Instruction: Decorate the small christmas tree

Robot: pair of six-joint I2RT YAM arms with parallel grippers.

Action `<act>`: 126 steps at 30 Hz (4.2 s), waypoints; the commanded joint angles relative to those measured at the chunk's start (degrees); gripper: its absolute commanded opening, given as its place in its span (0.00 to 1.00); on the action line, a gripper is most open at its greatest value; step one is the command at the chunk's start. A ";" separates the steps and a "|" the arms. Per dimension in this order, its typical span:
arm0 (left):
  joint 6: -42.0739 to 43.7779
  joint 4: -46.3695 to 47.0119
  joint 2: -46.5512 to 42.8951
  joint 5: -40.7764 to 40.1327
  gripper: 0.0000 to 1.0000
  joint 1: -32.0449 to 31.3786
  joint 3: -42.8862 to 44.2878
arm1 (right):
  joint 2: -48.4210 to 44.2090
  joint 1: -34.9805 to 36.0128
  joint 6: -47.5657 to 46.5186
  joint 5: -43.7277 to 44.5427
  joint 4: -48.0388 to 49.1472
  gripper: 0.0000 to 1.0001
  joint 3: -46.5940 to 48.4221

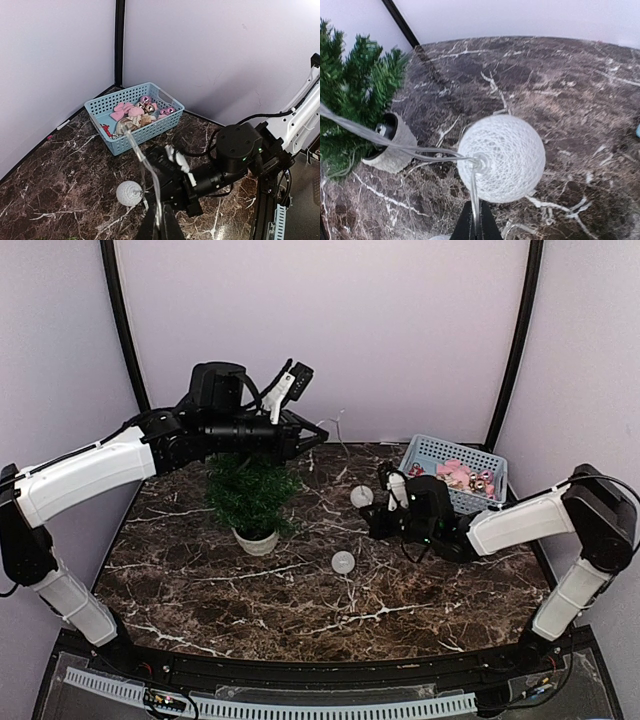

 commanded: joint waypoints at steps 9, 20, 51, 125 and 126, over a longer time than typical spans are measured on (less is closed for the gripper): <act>0.51 6.46 -5.48 1.81 0.00 9.12 -3.62 | -19.25 -1.16 -4.43 4.79 -13.35 0.00 4.04; -2.50 11.75 -19.47 -3.54 0.00 11.69 -20.68 | -22.52 -0.32 -9.89 -2.22 -21.43 0.00 15.69; -21.14 8.08 -35.87 -10.17 0.00 25.51 -41.84 | 13.67 5.74 -19.11 -3.61 -29.32 0.00 61.78; -8.39 2.65 -35.77 9.76 0.72 26.93 -43.27 | 13.85 5.65 0.86 -21.48 -44.86 0.00 48.05; -8.42 2.74 -35.99 9.82 0.72 26.63 -43.41 | 13.89 5.72 1.17 -22.45 -44.55 0.00 47.91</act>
